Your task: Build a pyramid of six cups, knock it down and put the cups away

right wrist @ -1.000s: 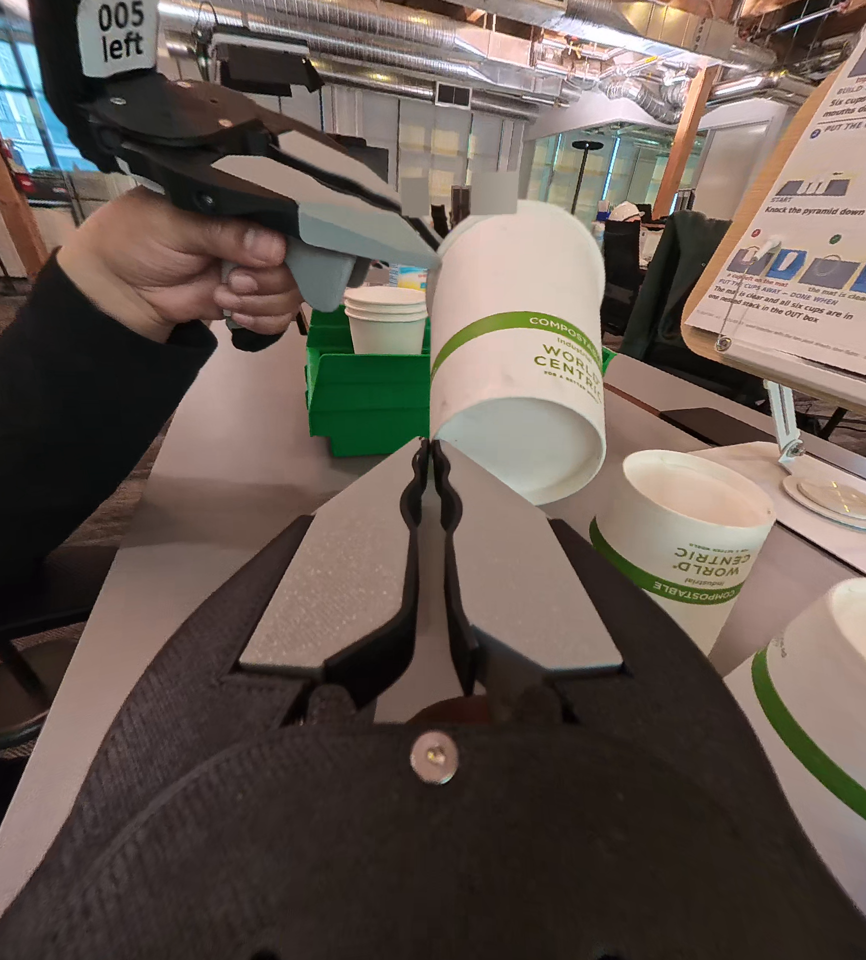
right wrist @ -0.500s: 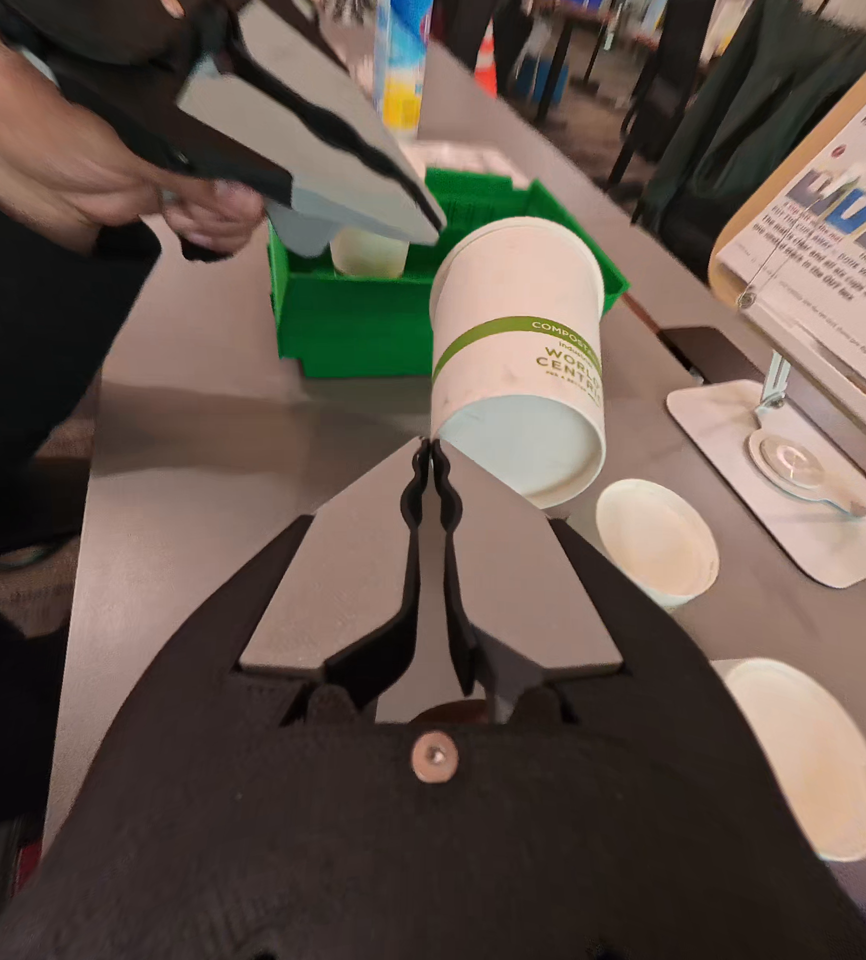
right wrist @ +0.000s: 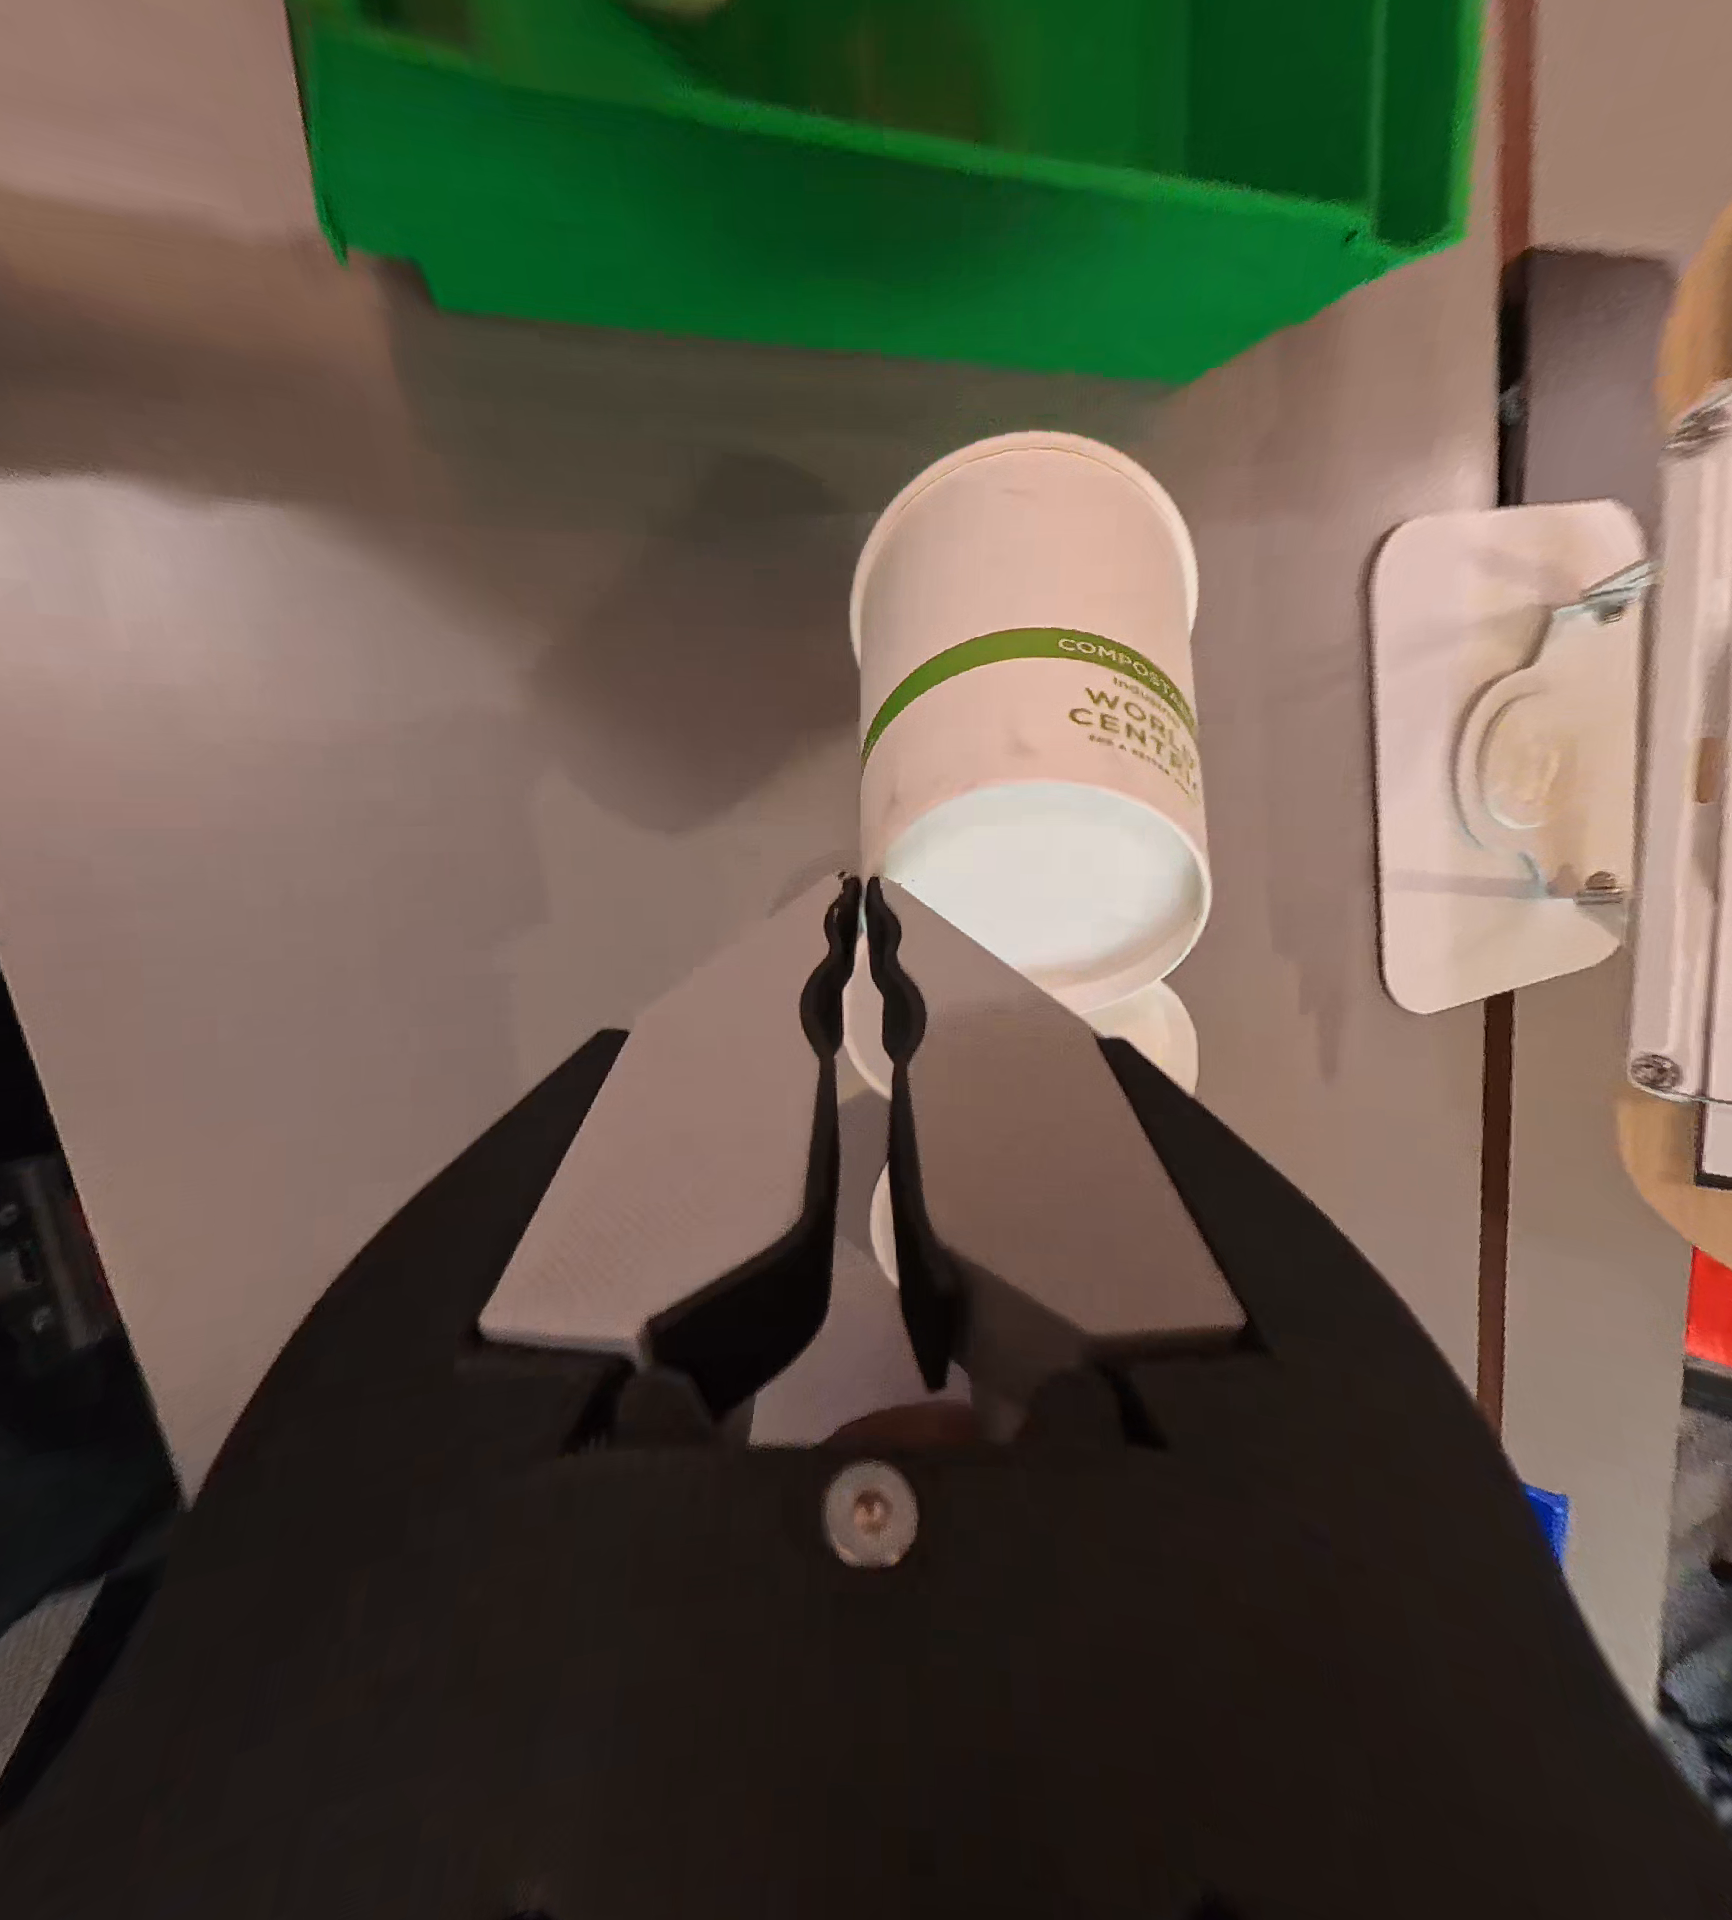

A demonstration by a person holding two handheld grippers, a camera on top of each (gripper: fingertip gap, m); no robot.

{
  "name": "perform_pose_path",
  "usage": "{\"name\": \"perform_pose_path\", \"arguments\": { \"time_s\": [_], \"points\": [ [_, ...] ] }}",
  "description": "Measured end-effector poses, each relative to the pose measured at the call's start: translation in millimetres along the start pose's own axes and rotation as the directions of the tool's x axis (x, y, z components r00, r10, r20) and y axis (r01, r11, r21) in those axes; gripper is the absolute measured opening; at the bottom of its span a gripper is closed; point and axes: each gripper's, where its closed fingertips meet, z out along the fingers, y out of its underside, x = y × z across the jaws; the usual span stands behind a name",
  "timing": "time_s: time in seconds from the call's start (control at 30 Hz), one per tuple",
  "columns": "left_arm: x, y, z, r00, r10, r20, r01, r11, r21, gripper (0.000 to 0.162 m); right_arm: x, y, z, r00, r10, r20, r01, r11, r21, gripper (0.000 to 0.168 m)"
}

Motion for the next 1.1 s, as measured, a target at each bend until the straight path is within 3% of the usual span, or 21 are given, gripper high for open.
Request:
{"name": "perform_pose_path", "arguments": {
  "time_s": [0.27,0.57,0.73,0.87,1.1],
  "points": [
    [3,-3,-1,1.000,0.014,-0.018,-0.014,1.000,0.014,0.002,0,7,28,0.995,-0.043,0.091,0.071,0.938,-0.339,0.000],
    [5,-3,4,0.999,0.018,-0.035,-0.017,1.000,0.017,0.002,3,5,43,0.993,-0.049,0.112,0.096,0.883,-0.459,0.000],
    [2,-3,3,0.999,0.012,-0.036,-0.011,1.000,0.024,0.002,24,-4,55,0.995,-0.093,-0.029,0.073,0.912,-0.403,0.001],
    [4,-4,3,0.999,0.018,-0.036,-0.017,1.000,0.022,0.002,19,-3,59,0.996,-0.083,-0.015,0.072,0.923,-0.378,0.009],
    [5,-2,7,0.999,0.026,-0.028,-0.026,1.000,0.008,0.003,40,-15,48,0.989,-0.067,-0.133,0.026,0.956,-0.292,0.017]
  ]
}}
